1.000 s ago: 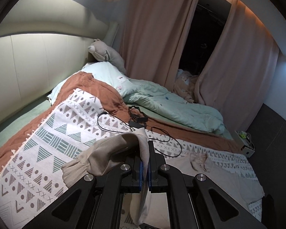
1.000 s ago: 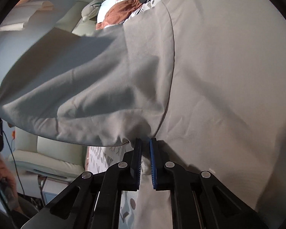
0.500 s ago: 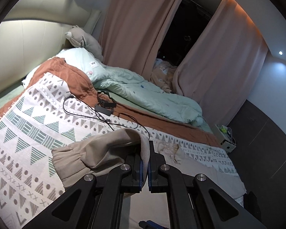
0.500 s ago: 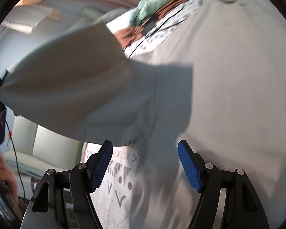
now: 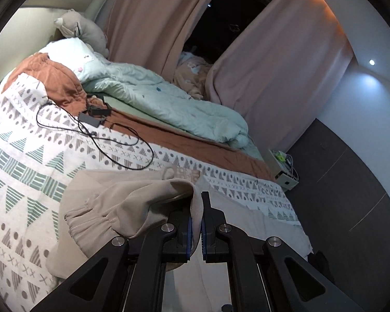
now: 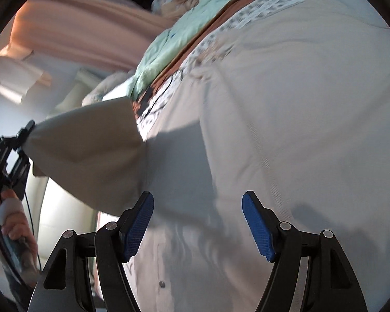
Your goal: Fold large clothes
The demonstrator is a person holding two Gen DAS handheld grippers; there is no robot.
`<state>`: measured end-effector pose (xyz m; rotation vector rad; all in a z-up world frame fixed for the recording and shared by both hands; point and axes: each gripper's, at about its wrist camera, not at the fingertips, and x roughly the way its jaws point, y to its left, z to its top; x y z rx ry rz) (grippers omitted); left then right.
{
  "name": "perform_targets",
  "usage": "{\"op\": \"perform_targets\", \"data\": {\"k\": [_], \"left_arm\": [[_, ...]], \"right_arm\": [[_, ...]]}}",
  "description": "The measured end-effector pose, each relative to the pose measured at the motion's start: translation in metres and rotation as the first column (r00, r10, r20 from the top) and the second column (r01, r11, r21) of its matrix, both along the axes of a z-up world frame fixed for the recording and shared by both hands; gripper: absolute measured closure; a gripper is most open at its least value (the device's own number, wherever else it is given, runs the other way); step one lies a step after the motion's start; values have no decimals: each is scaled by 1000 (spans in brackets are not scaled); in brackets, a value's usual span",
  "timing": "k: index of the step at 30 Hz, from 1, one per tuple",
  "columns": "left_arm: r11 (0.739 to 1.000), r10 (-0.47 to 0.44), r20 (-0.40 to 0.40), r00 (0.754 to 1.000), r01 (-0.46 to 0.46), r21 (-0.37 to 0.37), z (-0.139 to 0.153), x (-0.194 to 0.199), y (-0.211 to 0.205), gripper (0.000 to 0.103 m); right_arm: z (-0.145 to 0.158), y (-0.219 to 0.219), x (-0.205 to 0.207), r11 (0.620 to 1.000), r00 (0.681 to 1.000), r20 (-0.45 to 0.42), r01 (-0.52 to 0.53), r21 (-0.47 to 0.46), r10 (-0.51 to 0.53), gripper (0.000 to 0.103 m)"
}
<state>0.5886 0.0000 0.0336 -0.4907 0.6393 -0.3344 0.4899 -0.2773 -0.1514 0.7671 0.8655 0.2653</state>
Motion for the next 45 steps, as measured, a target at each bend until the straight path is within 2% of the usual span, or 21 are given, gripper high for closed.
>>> {"op": "perform_targets", "data": {"k": [4, 5, 7, 8, 9, 10, 14, 19, 23, 25, 29, 31, 33, 35, 37, 39, 45], "left_arm": [[996, -64, -109, 992, 57, -62, -36, 15, -31, 99], [994, -81, -132, 988, 70, -85, -47, 19, -37, 95], [985, -122, -181, 976, 96, -146, -71, 24, -47, 68], [979, -135, -197, 971, 100, -178, -82, 24, -51, 34], [974, -139, -202, 969, 96, -206, -92, 23, -55, 7], [972, -136, -215, 967, 88, -219, -100, 21, -59, 0], [951, -146, -220, 964, 76, -298, -123, 9, -66, 1], [962, -40, -210, 977, -19, -274, -126, -33, -55, 1], [953, 36, -192, 981, -92, -289, -123, -72, -33, 1], [955, 94, -166, 982, -136, -265, -120, -91, -21, 1], [949, 221, -127, 967, -243, -202, -117, -112, 11, 14], [940, 257, -124, 958, -277, -198, -117, -117, 31, 19], [931, 279, -134, 951, -302, -203, -121, -119, 55, 26], [922, 312, -138, 940, -334, -194, -125, -125, 77, 26], [919, 337, -144, 931, -358, -167, -130, -132, 97, 29], [916, 354, -155, 922, -375, -142, -134, -137, 115, 36], [913, 386, -185, 904, -403, -63, -155, -147, 154, 43]], "right_arm": [[-6, -29, 7, 997, 998, -23, 59, 39, -58, 32], [-7, -36, 8, 997, 996, -38, 76, 34, -75, 32], [-10, -46, 11, 994, 993, -66, 99, 37, -96, 32], [-12, -50, 13, 993, 992, -77, 106, 45, -103, 32], [-13, -57, 12, 992, 991, -80, 110, 53, -106, 31], [-15, -64, 9, 992, 991, -81, 114, 57, -109, 29], [-12, -76, 9, 989, 988, -70, 139, 55, -135, 27], [-14, -91, 4, 987, 987, -58, 156, 51, -153, 26], [-9, -87, 6, 988, 987, -46, 152, 26, -151, 27], [-6, -81, 6, 990, 989, -31, 142, 6, -141, 27], [4, -60, 10, 994, 996, 12, 90, -63, -90, 27], [7, -45, 11, 992, 998, 33, 61, -109, -58, 27], [10, -26, 12, 984, 998, 54, 26, -174, -16, 27], [12, -8, 12, 973, 997, 72, -12, -231, 29, 27], [12, 9, 13, 960, 994, 81, -47, -277, 72, 27], [12, 25, 15, 945, 991, 83, -76, -319, 108, 27], [7, 60, 18, 903, 982, 76, -130, -409, 176, 27]]}}
